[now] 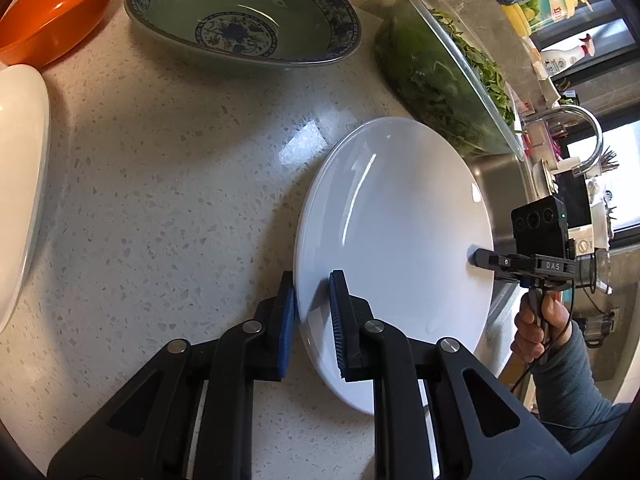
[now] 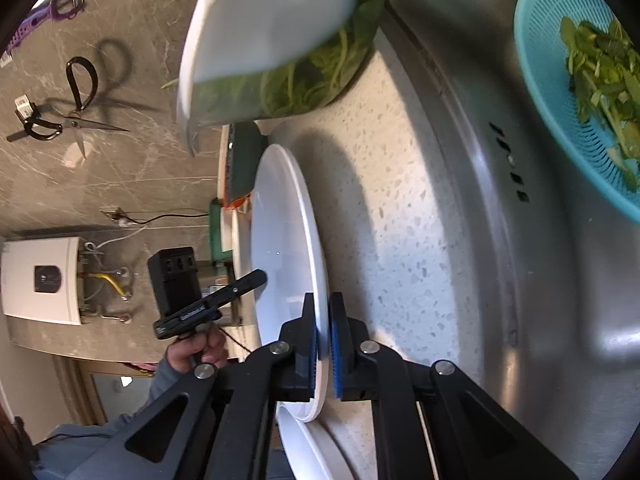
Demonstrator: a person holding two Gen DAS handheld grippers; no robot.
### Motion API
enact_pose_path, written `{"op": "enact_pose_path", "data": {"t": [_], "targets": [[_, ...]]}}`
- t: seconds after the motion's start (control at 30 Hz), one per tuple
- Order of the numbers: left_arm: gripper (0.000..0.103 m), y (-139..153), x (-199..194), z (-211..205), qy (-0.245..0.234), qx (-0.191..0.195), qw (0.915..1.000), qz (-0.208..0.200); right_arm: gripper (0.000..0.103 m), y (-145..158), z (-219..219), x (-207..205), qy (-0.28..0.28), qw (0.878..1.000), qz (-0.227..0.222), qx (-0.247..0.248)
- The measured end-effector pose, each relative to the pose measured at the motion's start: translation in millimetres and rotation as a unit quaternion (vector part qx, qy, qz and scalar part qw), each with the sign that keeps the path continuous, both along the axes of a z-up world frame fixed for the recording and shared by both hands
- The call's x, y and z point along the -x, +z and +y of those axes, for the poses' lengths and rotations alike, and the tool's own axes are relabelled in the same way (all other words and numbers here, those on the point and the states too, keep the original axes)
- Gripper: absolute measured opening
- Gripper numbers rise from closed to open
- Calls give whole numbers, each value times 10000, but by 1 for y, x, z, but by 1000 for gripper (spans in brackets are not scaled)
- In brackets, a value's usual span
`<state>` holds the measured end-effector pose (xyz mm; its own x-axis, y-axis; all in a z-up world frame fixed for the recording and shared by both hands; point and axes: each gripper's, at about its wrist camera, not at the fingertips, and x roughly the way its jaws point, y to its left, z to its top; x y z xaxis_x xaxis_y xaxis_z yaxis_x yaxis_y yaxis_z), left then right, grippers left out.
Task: Organize plates and bowls
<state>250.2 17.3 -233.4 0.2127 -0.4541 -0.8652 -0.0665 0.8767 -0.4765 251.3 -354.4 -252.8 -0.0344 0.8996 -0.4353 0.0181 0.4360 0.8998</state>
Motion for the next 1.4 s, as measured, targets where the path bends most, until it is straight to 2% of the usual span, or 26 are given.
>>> {"op": "enact_pose_path", "data": {"t": [0.47, 0.8, 1.1, 1.23, 1.4], "targets": [[15, 1, 0, 4, 143, -19, 9998, -107, 8, 9, 9, -5, 14, 9997, -47, 233], [14, 16, 14, 19, 324, -53, 9991, -284, 8, 18, 15, -2, 72, 9997, -162, 162], [14, 53, 61, 48, 615, -156, 9965, -538, 9, 48, 40, 10, 268, 9992, -310, -17], [14, 65, 93, 72, 850, -165, 9943, -623, 9, 65, 70, 23, 478, 9980, -409, -15], [14, 71, 140, 124, 1071, -167, 9919, -664, 10, 79, 127, 52, 701, 9963, -502, -21]]}}
